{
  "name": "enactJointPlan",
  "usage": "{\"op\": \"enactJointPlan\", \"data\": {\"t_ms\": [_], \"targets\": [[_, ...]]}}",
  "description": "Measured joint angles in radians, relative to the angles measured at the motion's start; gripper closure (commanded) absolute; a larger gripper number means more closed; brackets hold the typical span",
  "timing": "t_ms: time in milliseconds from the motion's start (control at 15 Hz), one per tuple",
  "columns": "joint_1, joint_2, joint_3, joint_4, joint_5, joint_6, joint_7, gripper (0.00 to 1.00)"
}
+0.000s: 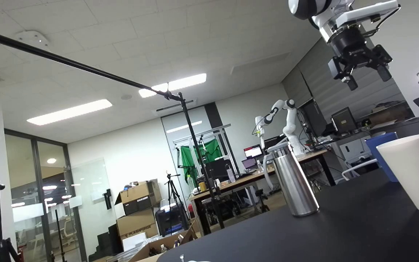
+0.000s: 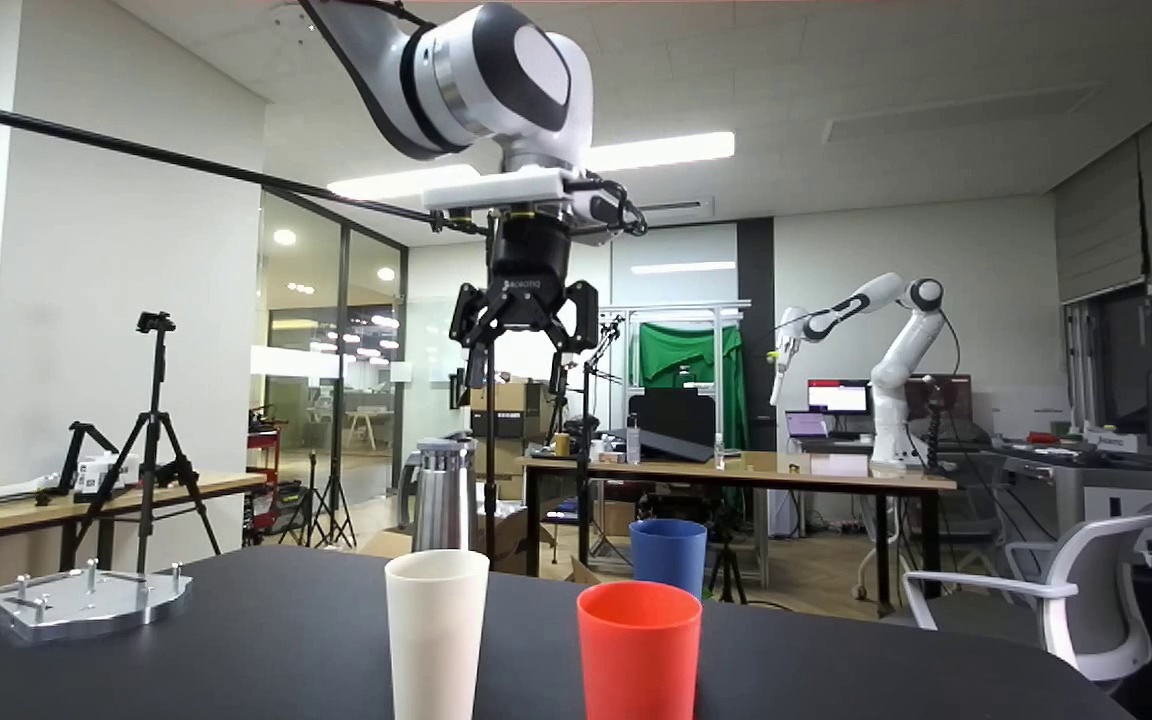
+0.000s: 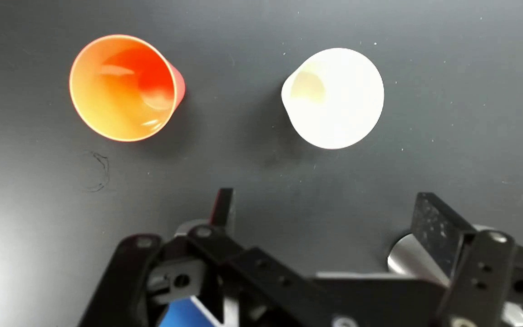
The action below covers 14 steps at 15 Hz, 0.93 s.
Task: Stack up the cups
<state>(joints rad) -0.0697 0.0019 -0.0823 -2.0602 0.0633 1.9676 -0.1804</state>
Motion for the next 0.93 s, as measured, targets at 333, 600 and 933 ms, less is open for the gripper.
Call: {"op": "enactJointPlan", "data": {"t_ms": [333, 600, 933], "targets": [[-0.002, 0.001, -0.001, 0.001, 0.0, 0.001, -0.003, 0.0], [-0.002, 0.001, 0.0, 0.001, 0.0, 0.001, -0.004, 0.0], [0.004, 0.035, 0.012, -0.039, -0.001, 0.105, 0.002, 0.0]]}}
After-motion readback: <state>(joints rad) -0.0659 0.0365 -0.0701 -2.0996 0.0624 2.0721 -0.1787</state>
